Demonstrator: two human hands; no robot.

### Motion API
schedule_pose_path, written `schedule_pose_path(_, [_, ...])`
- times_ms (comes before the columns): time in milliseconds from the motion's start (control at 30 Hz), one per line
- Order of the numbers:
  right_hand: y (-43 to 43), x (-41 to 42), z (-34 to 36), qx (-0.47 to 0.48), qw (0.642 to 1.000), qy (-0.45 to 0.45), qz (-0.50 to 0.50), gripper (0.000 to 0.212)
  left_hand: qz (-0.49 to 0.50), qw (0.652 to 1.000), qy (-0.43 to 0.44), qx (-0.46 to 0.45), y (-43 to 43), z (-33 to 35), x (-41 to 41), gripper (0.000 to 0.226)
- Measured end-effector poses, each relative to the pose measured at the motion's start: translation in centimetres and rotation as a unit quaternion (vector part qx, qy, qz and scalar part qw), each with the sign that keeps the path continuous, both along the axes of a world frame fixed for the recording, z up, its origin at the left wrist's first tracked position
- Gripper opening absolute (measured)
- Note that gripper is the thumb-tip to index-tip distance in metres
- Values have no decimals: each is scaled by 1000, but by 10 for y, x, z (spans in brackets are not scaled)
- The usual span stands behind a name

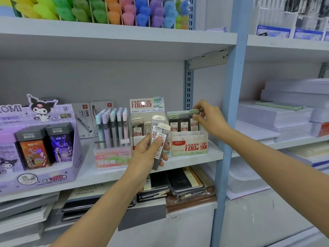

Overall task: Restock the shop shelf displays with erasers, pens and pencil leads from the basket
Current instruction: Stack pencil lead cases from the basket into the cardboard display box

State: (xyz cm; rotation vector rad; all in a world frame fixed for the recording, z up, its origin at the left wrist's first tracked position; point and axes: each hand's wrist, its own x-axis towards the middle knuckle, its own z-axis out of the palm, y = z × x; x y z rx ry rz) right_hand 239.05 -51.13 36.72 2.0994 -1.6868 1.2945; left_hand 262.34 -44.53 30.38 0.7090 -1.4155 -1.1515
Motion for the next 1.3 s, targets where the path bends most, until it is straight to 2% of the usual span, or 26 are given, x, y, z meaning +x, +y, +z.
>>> schedule_pose_path(133, [2,-2,-4,18,992,95,-78,32,5,1000,-9,5,0,0,3,20])
schedule_pose_path(200, [9,0,-3,-3,992,94,-85,39,2,1000,-16,6,0,0,5,20])
schedule_pose_path(267, [23,9,1,-49,998,37,-20,40,-3,1000,-22,3,2,0,6,21])
schedule_pose_path(300, [32,17,3,-35,998,-12,42,40,-2,1000,-26,2,3,0,6,22])
schedule_pose_path(367, [53,37,4,93,971,-108,194,49,2,999,-32,0,7,0,6,23])
schedule_pose_path(433, [68,53,-3,205,929,-141,274,54,2,999,-51,-1,12,0,5,24])
schedule_pose_path(567, [77,68,-18,214,897,-191,337,29,-30,995,-94,14,25,-1,7,30])
schedule_pose_path(667, [80,74,-22,228,886,-205,349,27,-11,993,-119,19,32,0,13,30])
schedule_pose_path(733, [81,76,-20,229,891,-189,344,26,48,981,-186,-28,35,2,18,30])
schedule_pose_path(767, [80,76,-15,218,898,-185,334,24,108,962,-237,-87,34,2,21,29])
schedule_pose_path(800, [79,74,-9,197,909,-187,316,22,181,927,-284,-162,34,1,27,29])
schedule_pose_path(867, [75,71,7,135,932,-193,275,19,323,815,-361,-318,35,3,38,29])
schedule_pose_path(900, [72,69,14,101,941,-194,258,19,365,757,-399,-368,35,3,44,30])
schedule_pose_path(933, [68,70,20,72,950,-185,242,19,387,712,-439,-388,34,3,49,33])
schedule_pose_path(967, [63,71,24,52,958,-168,225,19,389,684,-486,-381,32,2,53,41])
schedule_pose_path(1033, [54,77,26,40,969,-134,205,24,360,654,-571,-341,27,-3,57,60])
schedule_pose_path(1100, [46,86,25,32,971,-122,203,27,340,635,-615,-321,21,-9,61,71])
schedule_pose_path(1300, [31,97,32,-17,969,-136,207,12,332,608,-647,-319,15,-11,64,72])
